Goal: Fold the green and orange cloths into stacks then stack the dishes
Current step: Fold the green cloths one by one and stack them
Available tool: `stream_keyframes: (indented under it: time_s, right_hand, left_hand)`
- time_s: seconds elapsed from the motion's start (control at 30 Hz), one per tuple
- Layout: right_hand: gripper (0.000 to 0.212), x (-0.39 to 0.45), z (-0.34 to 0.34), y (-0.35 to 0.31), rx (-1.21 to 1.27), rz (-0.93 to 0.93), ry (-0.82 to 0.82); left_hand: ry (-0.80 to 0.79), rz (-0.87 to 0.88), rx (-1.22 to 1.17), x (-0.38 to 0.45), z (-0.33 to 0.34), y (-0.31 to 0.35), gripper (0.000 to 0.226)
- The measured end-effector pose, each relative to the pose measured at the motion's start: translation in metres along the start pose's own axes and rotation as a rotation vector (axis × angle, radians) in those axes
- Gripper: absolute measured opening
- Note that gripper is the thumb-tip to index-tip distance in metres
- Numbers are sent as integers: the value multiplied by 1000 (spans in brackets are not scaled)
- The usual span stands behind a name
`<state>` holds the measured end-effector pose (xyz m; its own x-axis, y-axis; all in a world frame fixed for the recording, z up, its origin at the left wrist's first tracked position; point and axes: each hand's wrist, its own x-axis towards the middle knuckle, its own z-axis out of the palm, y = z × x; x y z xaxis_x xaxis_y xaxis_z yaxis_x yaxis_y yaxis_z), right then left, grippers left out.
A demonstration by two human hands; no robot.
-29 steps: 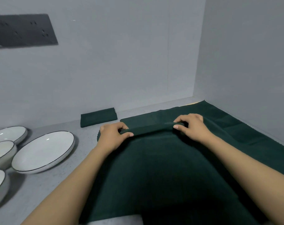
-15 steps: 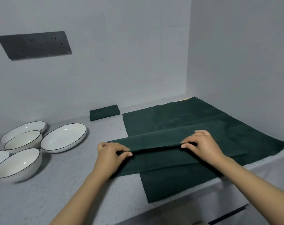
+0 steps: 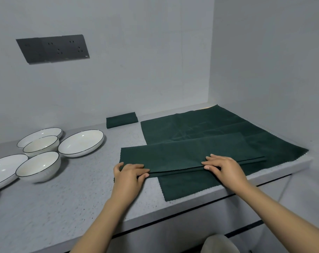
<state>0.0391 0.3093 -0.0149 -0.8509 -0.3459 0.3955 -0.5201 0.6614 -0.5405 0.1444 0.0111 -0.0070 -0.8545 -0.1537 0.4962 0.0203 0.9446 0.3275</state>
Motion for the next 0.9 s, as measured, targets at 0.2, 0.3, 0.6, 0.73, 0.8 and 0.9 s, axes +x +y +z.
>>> stream_keyframes:
  time_s: [0.2,0.3,0.6,0.73,0.8,0.9]
  right_hand:
    - [21,2,1,-4,-33,19,-74]
    - [21,0,2,-3,-61,26,-106]
    - [19,-3,4,-2,12,33,-65]
    - [18,-3,4,-2,31,38,-57]
    - [18,-3,4,-1,32,39,-50]
    - [18,-3,5,-1,25,42,-49]
  left_hand:
    - [-5,-88,17,-5,2,-1,18]
    - [9,-80,-28,-9,5,-1,17]
    - [-10,-118,-164,-8,5,-3,13]
    - [-44,-137,-220,-7,6,-4,14]
    - [-59,-140,-225,-8,7,-5,14]
    - [-76,-154,-236,-8,7,-7,15]
